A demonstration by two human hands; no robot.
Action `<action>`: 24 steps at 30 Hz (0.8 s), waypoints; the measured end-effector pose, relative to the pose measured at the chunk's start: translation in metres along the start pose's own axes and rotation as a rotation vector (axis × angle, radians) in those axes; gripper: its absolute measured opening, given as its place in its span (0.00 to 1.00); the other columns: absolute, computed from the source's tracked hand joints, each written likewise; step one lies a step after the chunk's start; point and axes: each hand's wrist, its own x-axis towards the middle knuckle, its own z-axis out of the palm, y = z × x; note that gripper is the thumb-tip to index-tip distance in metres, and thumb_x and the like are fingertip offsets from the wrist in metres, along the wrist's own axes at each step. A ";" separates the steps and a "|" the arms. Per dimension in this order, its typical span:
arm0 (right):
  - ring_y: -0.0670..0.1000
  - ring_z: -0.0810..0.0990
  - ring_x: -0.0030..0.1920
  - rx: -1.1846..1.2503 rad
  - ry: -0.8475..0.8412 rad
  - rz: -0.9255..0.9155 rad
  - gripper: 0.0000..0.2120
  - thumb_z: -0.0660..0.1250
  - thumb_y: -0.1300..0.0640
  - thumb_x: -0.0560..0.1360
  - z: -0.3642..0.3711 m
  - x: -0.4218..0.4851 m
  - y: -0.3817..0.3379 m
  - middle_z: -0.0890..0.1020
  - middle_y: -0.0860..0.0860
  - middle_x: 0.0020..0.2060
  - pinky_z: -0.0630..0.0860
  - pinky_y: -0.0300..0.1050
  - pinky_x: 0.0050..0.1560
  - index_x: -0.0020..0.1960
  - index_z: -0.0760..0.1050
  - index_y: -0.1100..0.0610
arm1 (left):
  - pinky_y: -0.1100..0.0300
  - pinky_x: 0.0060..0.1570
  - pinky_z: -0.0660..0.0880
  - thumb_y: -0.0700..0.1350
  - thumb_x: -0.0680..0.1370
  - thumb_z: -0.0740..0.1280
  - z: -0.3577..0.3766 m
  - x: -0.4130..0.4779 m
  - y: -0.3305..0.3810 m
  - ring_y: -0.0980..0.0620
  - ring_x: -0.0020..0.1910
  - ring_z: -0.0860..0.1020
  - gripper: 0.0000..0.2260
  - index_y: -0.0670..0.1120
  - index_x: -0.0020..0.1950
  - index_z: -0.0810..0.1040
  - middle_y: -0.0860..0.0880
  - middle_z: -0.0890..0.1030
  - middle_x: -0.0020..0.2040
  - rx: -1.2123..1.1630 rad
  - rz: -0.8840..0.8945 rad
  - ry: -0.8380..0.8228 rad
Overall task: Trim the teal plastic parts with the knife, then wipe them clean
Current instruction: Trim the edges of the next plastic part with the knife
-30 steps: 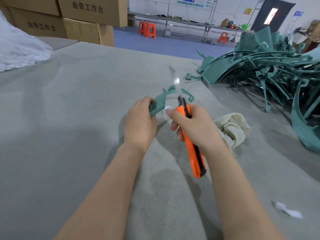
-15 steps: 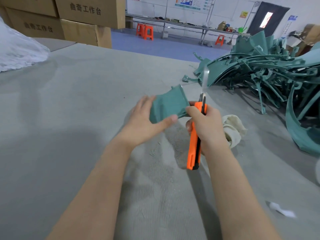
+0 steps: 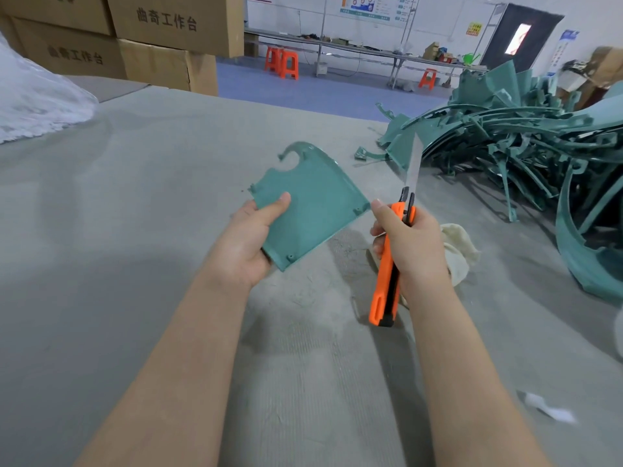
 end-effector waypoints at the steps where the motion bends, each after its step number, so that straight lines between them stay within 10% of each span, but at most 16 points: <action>1: 0.46 0.73 0.22 0.000 0.020 0.012 0.11 0.70 0.53 0.75 0.000 0.000 0.002 0.78 0.46 0.25 0.72 0.39 0.25 0.36 0.73 0.55 | 0.56 0.41 0.82 0.40 0.80 0.63 0.000 0.000 0.001 0.52 0.43 0.84 0.06 0.45 0.53 0.79 0.48 0.85 0.46 -0.004 0.043 0.016; 9: 0.48 0.85 0.40 0.058 -0.164 0.057 0.07 0.64 0.69 0.75 0.009 -0.001 0.005 0.85 0.54 0.39 0.81 0.39 0.43 0.45 0.72 0.58 | 0.59 0.44 0.82 0.41 0.82 0.61 0.003 -0.003 0.004 0.55 0.45 0.84 0.07 0.47 0.56 0.78 0.50 0.84 0.51 -0.051 0.215 0.089; 15: 0.48 0.81 0.28 -0.092 -0.200 -0.017 0.05 0.65 0.64 0.77 0.012 -0.005 0.004 0.82 0.53 0.29 0.77 0.37 0.29 0.42 0.72 0.61 | 0.57 0.44 0.82 0.42 0.82 0.62 -0.001 0.000 0.004 0.52 0.48 0.84 0.07 0.48 0.56 0.78 0.49 0.84 0.53 -0.070 0.254 0.173; 24: 0.47 0.78 0.32 -0.173 -0.237 0.010 0.03 0.68 0.63 0.75 0.009 -0.004 0.003 0.80 0.53 0.35 0.80 0.43 0.36 0.47 0.74 0.58 | 0.54 0.48 0.81 0.43 0.81 0.63 0.002 -0.001 0.002 0.50 0.51 0.83 0.09 0.47 0.60 0.78 0.48 0.84 0.55 -0.069 0.233 0.147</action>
